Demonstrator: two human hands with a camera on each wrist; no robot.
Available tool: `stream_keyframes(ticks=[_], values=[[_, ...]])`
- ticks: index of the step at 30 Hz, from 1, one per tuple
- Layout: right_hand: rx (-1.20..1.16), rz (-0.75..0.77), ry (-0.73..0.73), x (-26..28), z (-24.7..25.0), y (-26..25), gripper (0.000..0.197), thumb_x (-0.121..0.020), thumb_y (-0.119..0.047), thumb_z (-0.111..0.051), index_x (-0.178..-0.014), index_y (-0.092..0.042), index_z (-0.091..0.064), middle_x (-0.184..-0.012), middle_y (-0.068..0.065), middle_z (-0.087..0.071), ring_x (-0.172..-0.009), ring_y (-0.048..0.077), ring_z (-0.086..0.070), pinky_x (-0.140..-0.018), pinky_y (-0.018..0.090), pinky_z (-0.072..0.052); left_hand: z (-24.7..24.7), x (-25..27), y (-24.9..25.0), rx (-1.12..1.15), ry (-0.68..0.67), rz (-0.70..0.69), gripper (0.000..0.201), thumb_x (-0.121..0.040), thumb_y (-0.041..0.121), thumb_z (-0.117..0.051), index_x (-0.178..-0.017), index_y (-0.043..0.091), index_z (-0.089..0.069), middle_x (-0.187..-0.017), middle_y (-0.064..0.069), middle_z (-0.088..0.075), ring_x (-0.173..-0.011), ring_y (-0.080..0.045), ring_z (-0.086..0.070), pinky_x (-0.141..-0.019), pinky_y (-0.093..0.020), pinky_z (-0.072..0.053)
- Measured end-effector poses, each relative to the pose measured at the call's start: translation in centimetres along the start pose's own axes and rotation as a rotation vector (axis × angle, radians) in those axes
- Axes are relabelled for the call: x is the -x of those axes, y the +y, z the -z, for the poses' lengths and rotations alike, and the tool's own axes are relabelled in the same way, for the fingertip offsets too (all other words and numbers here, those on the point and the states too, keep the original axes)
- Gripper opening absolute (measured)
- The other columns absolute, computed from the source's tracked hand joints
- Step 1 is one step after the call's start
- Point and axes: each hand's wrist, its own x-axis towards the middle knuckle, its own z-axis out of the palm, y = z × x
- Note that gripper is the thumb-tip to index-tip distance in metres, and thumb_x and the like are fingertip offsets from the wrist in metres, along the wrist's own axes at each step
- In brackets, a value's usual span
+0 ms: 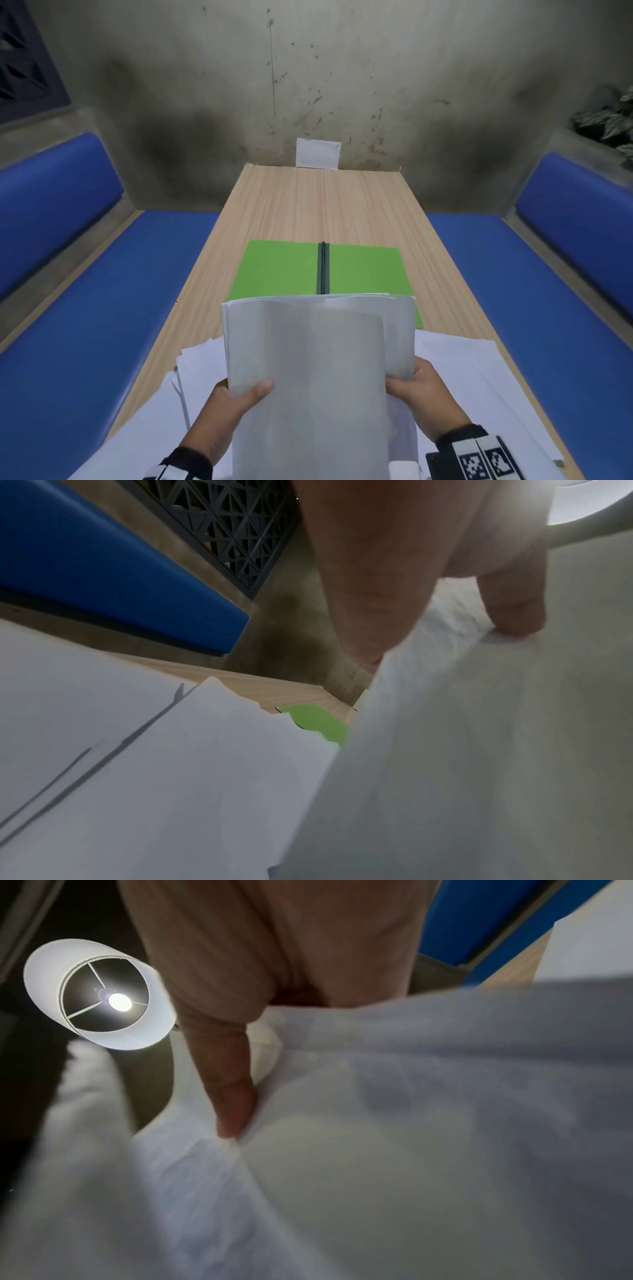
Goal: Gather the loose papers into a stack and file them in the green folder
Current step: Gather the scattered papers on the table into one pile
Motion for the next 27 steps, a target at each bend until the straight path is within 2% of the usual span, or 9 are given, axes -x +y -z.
stream_keyframes(ticks=[2,7,11,14,16,19,21,23,27], values=[[-0.007,-0.019,0.002,-0.1,0.0,-0.1,0.043,-0.047,-0.013,-0.084,-0.087,-0.003,-0.073,-0.084,0.010,-0.079,-0.079,0.024,-0.074,-0.063,0.025,-0.057,0.1,0.0,0.0,0.012,-0.015,-0.002,0.042,-0.058,0.033,-0.083,-0.095,0.016,-0.069,-0.100,-0.006,-0.076,-0.091,-0.017,-0.072,-0.080,-0.030,-0.051],[0.049,-0.107,-0.063,-0.1,-0.1,0.8,0.018,-0.057,-0.003,-0.069,-0.073,-0.008,-0.077,-0.080,0.007,-0.077,-0.079,0.024,-0.072,-0.069,0.029,-0.057,-0.1,0.0,-0.7,-0.034,-0.075,0.052,0.089,-0.026,0.049,-0.091,-0.104,0.012,-0.068,-0.102,-0.006,-0.075,-0.093,-0.018,-0.071,-0.083,-0.033,-0.051],[0.044,-0.064,0.021,0.0,-1.0,0.0,0.025,-0.060,-0.008,-0.054,-0.042,-0.016,-0.070,-0.043,-0.006,-0.063,-0.047,0.006,-0.054,-0.043,0.011,-0.043,-0.3,-0.4,-0.9,-0.062,0.035,0.016,0.088,-0.016,0.049,-0.090,-0.094,0.013,-0.070,-0.090,-0.004,-0.078,-0.085,-0.021,-0.072,-0.078,-0.034,-0.051],[-0.172,0.045,0.040,0.0,-0.9,-0.5,0.021,-0.057,-0.031,-0.076,-0.064,-0.011,-0.077,-0.068,0.001,-0.075,-0.065,0.015,-0.066,-0.054,0.018,-0.054,-0.6,-0.5,-0.2,-0.022,0.151,-0.037,0.055,-0.039,0.034,-0.086,-0.087,0.015,-0.067,-0.075,0.004,-0.077,-0.086,-0.026,-0.068,-0.068,-0.033,-0.051],[-0.154,0.138,-0.020,-0.3,0.0,0.1,0.078,-0.046,-0.071,-0.075,-0.096,-0.011,-0.074,-0.100,0.007,-0.076,-0.091,0.019,-0.070,-0.076,0.029,-0.057,-0.6,-0.1,0.1,-0.007,0.187,-0.045,0.030,-0.063,0.019,-0.083,-0.088,0.014,-0.067,-0.070,0.007,-0.076,-0.086,-0.025,-0.067,-0.060,-0.025,-0.051],[-0.095,0.178,-0.028,0.0,0.4,0.6,0.097,-0.046,-0.084,-0.063,-0.118,-0.018,-0.065,-0.120,0.003,-0.069,-0.111,0.015,-0.064,-0.089,0.029,-0.053,-0.2,0.4,-0.5,-0.063,0.097,-0.064,0.060,-0.042,0.041,-0.090,-0.093,0.017,-0.068,-0.082,0.005,-0.078,-0.083,-0.016,-0.072,-0.065,-0.022,-0.052],[-0.049,0.154,0.003,0.2,0.2,1.0,0.087,-0.046,-0.069,-0.076,-0.118,-0.021,-0.061,-0.116,-0.005,-0.071,-0.107,0.010,-0.065,-0.082,0.020,-0.054,0.0,0.7,-0.6,-0.079,0.084,-0.073,0.076,-0.031,0.049,-0.090,-0.097,0.018,-0.068,-0.089,0.005,-0.077,-0.082,-0.009,-0.072,-0.071,-0.025,-0.051],[-0.001,0.128,0.032,0.2,-0.1,1.8,0.074,-0.051,-0.044,-0.087,-0.116,-0.023,-0.058,-0.114,-0.008,-0.071,-0.108,0.013,-0.065,-0.083,0.019,-0.053,-0.2,0.7,-0.4,-0.065,0.072,-0.087,0.046,-0.058,0.024,-0.085,-0.099,0.015,-0.067,-0.087,0.005,-0.078,-0.079,-0.007,-0.072,-0.064,-0.018,-0.053],[0.081,0.136,0.102,0.4,-1.1,1.1,0.027,-0.082,0.002,-0.067,-0.104,-0.012,-0.066,-0.097,-0.004,-0.077,-0.093,0.008,-0.071,-0.072,0.012,-0.053,-1.1,0.5,0.6,-0.137,0.063,-0.139,0.021,-0.066,0.009,-0.081,-0.081,0.021,-0.073,-0.077,0.007,-0.077,-0.075,-0.010,-0.071,-0.057,-0.016,-0.054]])
